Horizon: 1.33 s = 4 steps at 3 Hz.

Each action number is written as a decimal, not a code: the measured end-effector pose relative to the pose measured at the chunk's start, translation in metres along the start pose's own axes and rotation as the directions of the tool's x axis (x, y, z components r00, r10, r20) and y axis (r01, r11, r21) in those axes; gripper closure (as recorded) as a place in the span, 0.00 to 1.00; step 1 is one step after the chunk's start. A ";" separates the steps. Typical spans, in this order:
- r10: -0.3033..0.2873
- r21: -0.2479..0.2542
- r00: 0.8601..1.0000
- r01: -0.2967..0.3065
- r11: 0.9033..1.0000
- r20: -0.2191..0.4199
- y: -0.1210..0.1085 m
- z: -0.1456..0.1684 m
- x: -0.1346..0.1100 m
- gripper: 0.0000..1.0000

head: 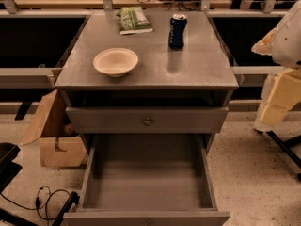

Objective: Close middle drawer

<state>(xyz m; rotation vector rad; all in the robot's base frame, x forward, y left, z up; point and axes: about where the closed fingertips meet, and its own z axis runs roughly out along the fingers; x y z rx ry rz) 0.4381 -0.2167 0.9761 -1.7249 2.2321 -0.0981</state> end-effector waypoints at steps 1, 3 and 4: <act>0.000 0.000 1.000 0.000 1.000 0.000 0.000 0.000 0.000 0.00; 0.033 0.011 0.999 -0.034 0.999 0.016 0.050 0.081 0.004 0.01; 0.057 -0.016 0.998 -0.057 0.998 -0.022 0.079 0.152 0.006 0.23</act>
Offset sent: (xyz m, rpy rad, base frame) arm -0.0228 0.0133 -0.0909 -0.0022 0.0265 -0.0281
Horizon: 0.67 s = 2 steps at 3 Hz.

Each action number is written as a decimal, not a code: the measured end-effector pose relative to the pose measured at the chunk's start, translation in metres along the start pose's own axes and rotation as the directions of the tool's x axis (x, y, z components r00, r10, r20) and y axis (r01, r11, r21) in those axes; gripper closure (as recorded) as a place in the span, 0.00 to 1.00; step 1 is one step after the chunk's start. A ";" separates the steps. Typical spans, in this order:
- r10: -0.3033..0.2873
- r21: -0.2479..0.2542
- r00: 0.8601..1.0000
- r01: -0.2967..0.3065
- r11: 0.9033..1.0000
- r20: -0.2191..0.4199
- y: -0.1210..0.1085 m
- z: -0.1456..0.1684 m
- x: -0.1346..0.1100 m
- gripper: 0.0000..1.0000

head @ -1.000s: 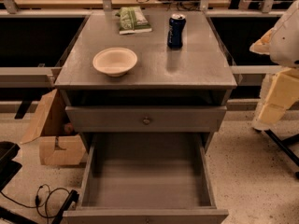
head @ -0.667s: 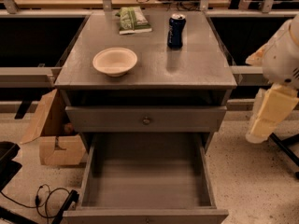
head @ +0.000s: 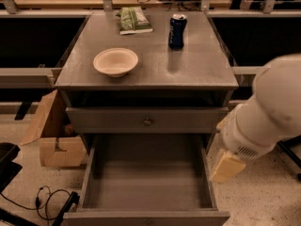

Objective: Close middle drawer

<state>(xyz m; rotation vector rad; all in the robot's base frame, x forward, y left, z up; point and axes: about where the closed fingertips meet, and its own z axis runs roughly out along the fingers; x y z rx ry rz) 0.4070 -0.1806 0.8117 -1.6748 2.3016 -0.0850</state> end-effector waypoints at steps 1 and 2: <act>0.008 -0.040 0.997 -0.011 0.999 -0.079 0.034 0.078 0.009 0.46; 0.019 -0.103 0.987 -0.036 0.994 -0.162 0.076 0.153 0.030 0.70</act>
Offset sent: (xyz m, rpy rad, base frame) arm -0.0734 0.0192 -0.2818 -0.1722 0.2863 -0.0798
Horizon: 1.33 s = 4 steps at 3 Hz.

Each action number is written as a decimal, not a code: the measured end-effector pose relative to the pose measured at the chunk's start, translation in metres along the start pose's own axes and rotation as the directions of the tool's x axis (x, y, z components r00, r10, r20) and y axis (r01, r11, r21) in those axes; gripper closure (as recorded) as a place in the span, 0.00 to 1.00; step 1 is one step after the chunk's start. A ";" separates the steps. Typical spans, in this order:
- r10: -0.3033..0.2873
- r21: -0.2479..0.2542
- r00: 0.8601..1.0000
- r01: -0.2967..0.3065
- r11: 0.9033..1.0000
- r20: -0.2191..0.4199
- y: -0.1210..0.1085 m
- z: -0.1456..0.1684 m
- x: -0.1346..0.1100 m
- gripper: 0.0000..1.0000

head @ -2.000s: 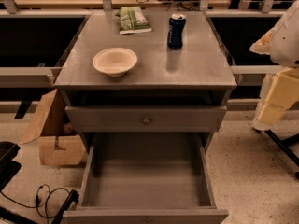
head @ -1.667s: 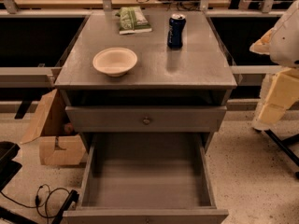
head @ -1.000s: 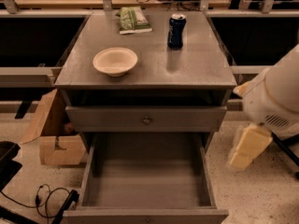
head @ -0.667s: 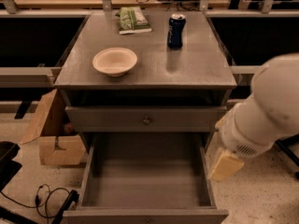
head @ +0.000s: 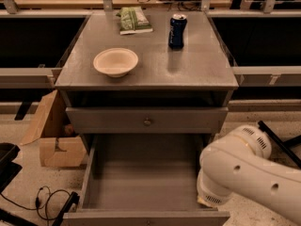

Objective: Close middle drawer

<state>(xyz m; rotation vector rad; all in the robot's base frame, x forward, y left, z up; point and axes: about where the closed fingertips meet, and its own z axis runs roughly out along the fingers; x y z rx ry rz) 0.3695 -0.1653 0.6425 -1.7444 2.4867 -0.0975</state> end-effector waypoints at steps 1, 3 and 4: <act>0.058 -0.081 0.997 -0.063 0.995 -0.059 0.050 0.081 0.019 0.99; 0.116 -0.166 0.992 -0.122 0.978 -0.048 0.085 0.121 0.026 1.00; 0.108 -0.189 0.993 -0.116 0.975 -0.052 0.102 0.160 0.021 1.00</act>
Offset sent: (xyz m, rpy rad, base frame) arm -0.1053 0.0118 -0.1776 0.0940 0.2550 -0.1712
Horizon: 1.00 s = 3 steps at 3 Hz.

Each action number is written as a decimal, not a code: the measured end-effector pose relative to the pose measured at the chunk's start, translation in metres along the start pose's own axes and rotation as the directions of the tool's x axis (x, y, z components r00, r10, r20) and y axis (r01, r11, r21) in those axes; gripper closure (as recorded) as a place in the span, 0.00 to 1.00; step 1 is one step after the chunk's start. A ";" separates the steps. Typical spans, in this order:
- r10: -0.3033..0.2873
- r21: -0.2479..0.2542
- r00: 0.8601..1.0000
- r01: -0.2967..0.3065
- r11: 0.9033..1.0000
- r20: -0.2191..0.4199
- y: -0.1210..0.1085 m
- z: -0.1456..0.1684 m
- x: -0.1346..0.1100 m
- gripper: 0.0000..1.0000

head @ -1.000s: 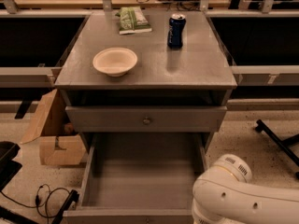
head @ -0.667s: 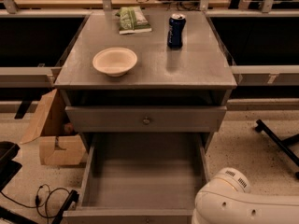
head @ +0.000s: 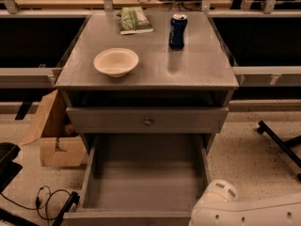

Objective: Close middle drawer

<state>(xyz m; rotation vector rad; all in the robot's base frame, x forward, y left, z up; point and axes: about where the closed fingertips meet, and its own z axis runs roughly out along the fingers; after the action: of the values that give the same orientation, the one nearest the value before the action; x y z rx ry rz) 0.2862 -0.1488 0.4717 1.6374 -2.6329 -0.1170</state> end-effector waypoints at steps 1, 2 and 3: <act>0.005 -0.085 1.000 -0.004 0.996 0.015 0.031 0.069 0.007 1.00; 0.145 -0.157 0.988 -0.135 0.978 0.055 0.048 0.122 0.017 1.00; 0.357 -0.209 0.928 -0.330 0.921 0.107 0.050 0.169 0.020 1.00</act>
Offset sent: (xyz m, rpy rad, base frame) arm -0.0612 0.0093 -0.2498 0.1157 -0.0815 -0.1665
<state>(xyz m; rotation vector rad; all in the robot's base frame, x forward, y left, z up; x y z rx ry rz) 0.2206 -0.1369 0.3072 1.1277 -2.8629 -0.4696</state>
